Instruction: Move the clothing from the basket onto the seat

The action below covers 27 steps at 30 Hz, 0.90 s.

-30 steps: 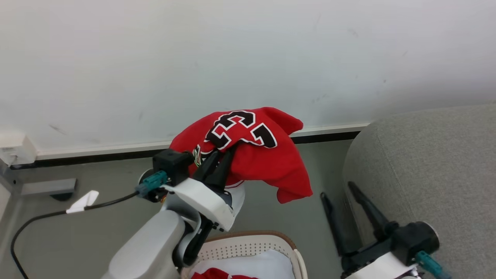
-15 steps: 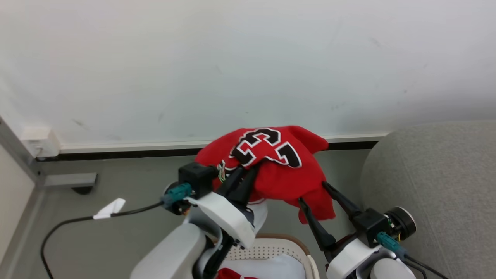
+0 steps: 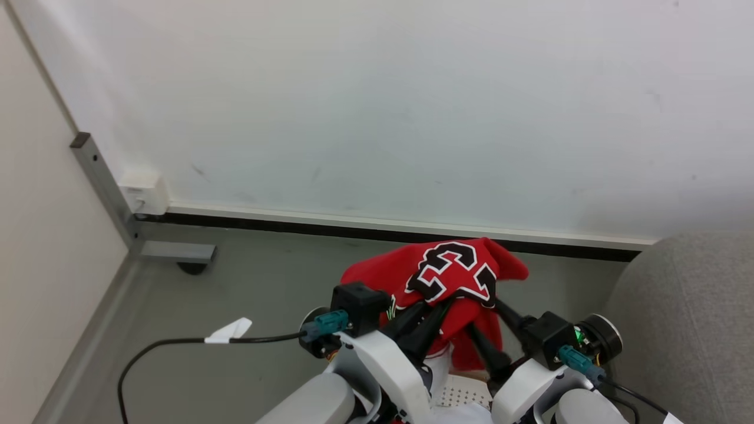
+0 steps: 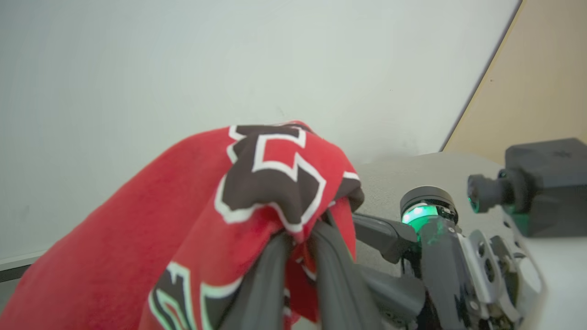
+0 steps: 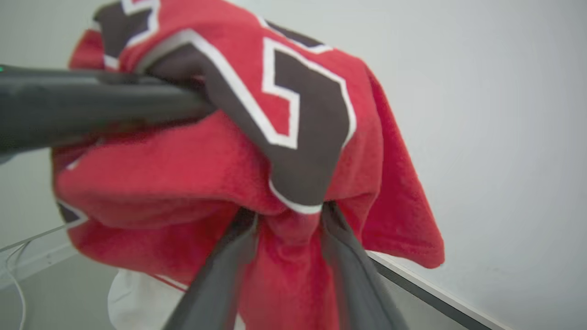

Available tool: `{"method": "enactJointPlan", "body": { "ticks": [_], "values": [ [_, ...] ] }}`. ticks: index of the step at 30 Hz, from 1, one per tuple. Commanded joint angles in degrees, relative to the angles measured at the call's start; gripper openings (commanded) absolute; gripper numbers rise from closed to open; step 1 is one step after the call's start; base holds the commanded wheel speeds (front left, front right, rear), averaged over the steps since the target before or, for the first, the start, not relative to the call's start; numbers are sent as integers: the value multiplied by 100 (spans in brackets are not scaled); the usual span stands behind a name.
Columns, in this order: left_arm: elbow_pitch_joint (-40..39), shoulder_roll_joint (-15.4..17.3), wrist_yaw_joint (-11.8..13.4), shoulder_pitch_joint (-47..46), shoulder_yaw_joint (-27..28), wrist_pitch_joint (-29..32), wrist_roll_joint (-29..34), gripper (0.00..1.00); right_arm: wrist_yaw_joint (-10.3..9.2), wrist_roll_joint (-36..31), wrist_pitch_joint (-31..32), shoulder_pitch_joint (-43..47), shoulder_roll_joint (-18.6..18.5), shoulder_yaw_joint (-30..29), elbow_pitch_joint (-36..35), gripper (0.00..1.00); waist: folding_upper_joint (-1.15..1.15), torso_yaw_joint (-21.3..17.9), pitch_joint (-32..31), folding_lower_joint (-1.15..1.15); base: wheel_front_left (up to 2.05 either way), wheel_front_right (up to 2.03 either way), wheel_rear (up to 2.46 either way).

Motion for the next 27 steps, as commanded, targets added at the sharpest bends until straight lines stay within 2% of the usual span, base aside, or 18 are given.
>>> {"method": "enactJointPlan", "body": {
  "ticks": [1,7,15,16,18,22,27],
  "values": [
    [4,4,-15,59,-15,15,-67,0,6,146,0,-53,5,46,16,0,0,94,-37,0,0,0,0],
    [-23,90,44,87,5,-3,-88,0,6,388,-1,-47,-37,147,-7,0,0,97,-36,0,0,0,0],
    [41,193,125,170,67,-46,-139,0,6,789,-1,179,-72,-25,-275,0,0,-92,12,0,0,0,0],
    [59,194,120,185,61,-27,-133,20,6,936,-2,213,-64,-61,-350,0,0,-118,23,0,0,0,0],
    [63,180,117,193,41,-50,-125,100,6,1210,-1,272,-54,-158,-458,0,0,-181,50,0,0,0,0],
    [65,131,123,201,42,-115,-146,100,5,1634,-1,333,-166,-384,-622,0,0,-356,93,0,0,0,0],
    [9,132,91,182,83,-235,-137,100,5,1776,-1,350,-344,-822,-804,0,0,-741,159,0,0,0,0]
  ]
}}
